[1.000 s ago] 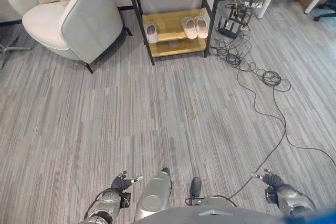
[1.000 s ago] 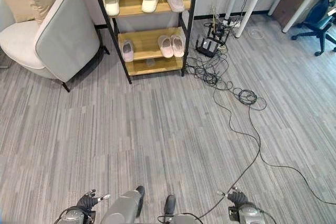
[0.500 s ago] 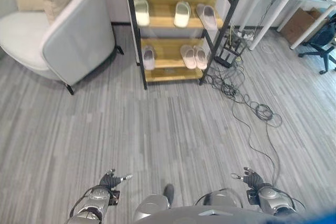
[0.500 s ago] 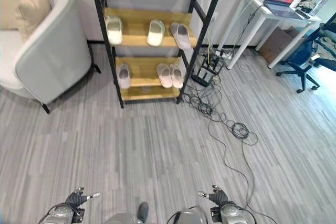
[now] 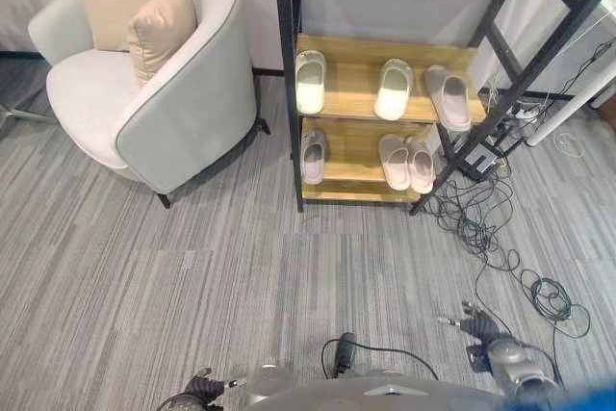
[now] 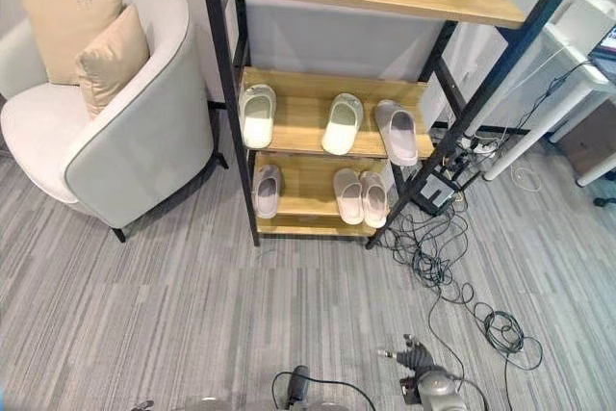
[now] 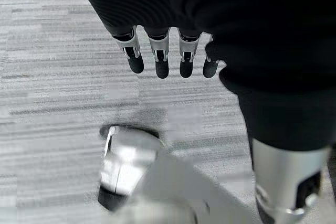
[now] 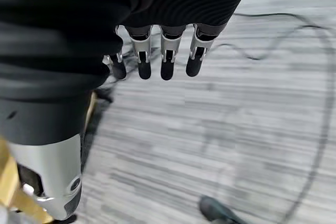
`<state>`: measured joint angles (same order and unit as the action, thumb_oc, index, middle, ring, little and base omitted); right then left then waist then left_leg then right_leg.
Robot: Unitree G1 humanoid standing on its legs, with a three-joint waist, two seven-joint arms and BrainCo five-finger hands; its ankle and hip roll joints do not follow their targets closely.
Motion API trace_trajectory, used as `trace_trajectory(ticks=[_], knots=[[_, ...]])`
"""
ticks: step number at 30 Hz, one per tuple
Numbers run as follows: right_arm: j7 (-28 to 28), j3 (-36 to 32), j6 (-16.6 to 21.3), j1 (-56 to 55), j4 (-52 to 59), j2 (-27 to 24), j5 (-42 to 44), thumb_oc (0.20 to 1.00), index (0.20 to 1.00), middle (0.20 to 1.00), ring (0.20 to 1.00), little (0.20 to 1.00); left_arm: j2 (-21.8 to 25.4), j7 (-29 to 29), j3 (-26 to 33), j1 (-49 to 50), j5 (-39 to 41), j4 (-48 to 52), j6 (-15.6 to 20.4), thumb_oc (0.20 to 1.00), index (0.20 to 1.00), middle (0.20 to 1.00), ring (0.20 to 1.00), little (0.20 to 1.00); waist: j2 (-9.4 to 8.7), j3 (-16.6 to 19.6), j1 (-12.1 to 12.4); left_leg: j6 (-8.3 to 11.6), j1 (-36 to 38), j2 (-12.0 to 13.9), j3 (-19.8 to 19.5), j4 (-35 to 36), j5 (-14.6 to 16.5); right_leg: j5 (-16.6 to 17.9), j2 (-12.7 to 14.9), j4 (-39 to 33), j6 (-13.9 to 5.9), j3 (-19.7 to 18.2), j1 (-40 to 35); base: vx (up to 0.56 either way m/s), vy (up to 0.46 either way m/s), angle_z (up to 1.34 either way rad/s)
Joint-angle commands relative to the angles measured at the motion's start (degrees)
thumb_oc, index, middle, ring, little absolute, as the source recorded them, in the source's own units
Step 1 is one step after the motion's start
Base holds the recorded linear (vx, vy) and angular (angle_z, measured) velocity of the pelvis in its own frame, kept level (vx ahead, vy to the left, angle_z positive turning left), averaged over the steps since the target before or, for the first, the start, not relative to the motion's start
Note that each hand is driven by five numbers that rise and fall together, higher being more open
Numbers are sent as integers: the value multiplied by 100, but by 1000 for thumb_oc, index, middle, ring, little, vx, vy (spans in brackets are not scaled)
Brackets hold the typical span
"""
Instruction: Arrange the slippers neatly on the shoe rack.
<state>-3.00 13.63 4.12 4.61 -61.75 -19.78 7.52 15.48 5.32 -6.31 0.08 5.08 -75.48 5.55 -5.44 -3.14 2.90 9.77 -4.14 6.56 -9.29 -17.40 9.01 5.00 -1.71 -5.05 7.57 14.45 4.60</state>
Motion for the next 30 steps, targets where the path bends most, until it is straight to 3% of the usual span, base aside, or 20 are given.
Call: trace_trajectory(ticks=[1, 2, 3, 5, 9, 13, 15, 16, 18, 21, 23, 24, 30], knots=[[-148, -253, 84, 111, -220, -51, -169, 1000, 1000, 1000, 1000, 1000, 132, 143, -80, -304, -117, 156, 121, 1000, 1000, 1000, 1000, 1000, -52, -238, 156, -665, 143, -155, 224, 1370, -505, -700, 626, 663, -1255, -72, -194, 132, -1, 87], [-148, -253, 85, 110, -221, -50, -169, 1000, 1000, 1000, 1000, 1000, 132, 144, -80, -303, -117, 156, 121, 1000, 1000, 1000, 1000, 1000, -54, -241, 153, -668, 145, -160, 221, 1362, -499, -703, 630, 661, -1258, -68, -202, 128, 53, 43], [-194, -190, 80, 203, -215, -35, -214, 1000, 1000, 1000, 1000, 1000, 108, 163, -126, -344, -118, 148, 130, 1000, 1000, 1000, 1000, 1000, -84, -293, 301, -749, -420, -649, 235, 1350, -622, -724, 629, 542, -1266, -92, -365, 69, 44, 21], [-228, -104, 83, 236, -179, 29, -295, 1000, 1000, 1000, 1000, 1000, 85, 168, -80, -326, -79, 59, 138, 1000, 1000, 1000, 1000, 1000, -54, -294, 449, -774, -627, -905, 59, 1406, -737, -743, 542, 557, -1261, -266, -392, 132, 126, 10], [-242, 28, 63, 205, -133, 185, -474, 1000, 1000, 1000, 1000, 1000, 166, 223, 54, -120, -157, -193, 70, 1000, 1000, 1000, 1000, 1000, -33, -116, 461, -939, -155, -940, -79, 1768, -802, -814, 567, 713, -1302, -438, -572, 251, 195, -107], [-231, 121, 28, 122, -118, 355, -617, 1000, 1000, 1000, 1000, 1000, 267, 317, 105, -116, -159, -57, 86, 1000, 1000, 1000, 1000, 1000, -8, -98, 505, -1110, 25, -1009, -8, 1710, -648, -885, 686, 1149, -1414, -489, -539, 95, 158, -28], [-232, 153, 17, 154, -68, 372, -683, 1000, 1000, 1000, 1000, 1000, 276, 348, 107, -139, -146, -37, 90, 1000, 1000, 1000, 1000, 1000, 21, -142, 510, -1146, 5, -994, 36, 1663, -624, -815, 756, 1488, -1476, -446, -358, -17, 86, 5], [-261, 226, 10, 202, 13, 392, -779, 1000, 1000, 1000, 1000, 1000, 279, 400, 67, -210, -184, -10, 66, 1000, 1000, 1000, 1000, 1000, 86, -271, 478, -1224, -26, -989, 49, 1517, -580, -604, 864, 2036, -1633, -467, -68, -37, 49, -12], [-269, 221, 9, 207, 50, 397, -826, 1000, 1000, 1000, 1000, 1000, 245, 417, 33, -224, -231, -48, 65, 1000, 1000, 1000, 1000, 1000, 163, -342, 440, -1265, -1, -967, 12, 1431, -524, -440, 1015, 2344, -1698, -471, 128, -11, 11, -20], [-284, 252, 14, 239, 167, 408, -910, 1000, 1000, 1000, 1000, 1000, 175, 467, 1, -233, -256, -97, 98, 1000, 1000, 1000, 1000, 1000, 243, -350, 431, -1154, 81, -746, 10, 1490, -406, -326, 1569, 1612, -1588, -360, 89, 68, -179, -2], [-278, 293, 24, 252, 186, 389, -950, 1000, 1000, 1000, 1000, 1000, 185, 468, -37, -274, -262, -97, 97, 1000, 1000, 1000, 1000, 1000, 215, -369, 388, -1129, 109, -747, -12, 1484, -385, -252, 1535, 1412, -1578, -543, 102, 120, -239, 0], [-276, 324, 20, 221, 182, 337, -987, 1000, 1000, 1000, 1000, 1000, 209, 485, -41, -275, -286, -72, 132, 1000, 1000, 1000, 1000, 1000, 73, -312, 408, -1012, 121, -705, -48, 1447, -306, -268, 1427, 944, -1674, -715, -71, 159, -314, 10], [-289, 403, 100, 257, 314, 204, -992, 1000, 1000, 1000, 1000, 1000, 112, 500, -88, -223, -255, -10, 191, 1000, 1000, 1000, 1000, 1000, 64, -193, 435, -749, 236, -365, -152, 1828, -559, -419, 1136, 547, -1594, -339, -374, 79, -199, 15]])
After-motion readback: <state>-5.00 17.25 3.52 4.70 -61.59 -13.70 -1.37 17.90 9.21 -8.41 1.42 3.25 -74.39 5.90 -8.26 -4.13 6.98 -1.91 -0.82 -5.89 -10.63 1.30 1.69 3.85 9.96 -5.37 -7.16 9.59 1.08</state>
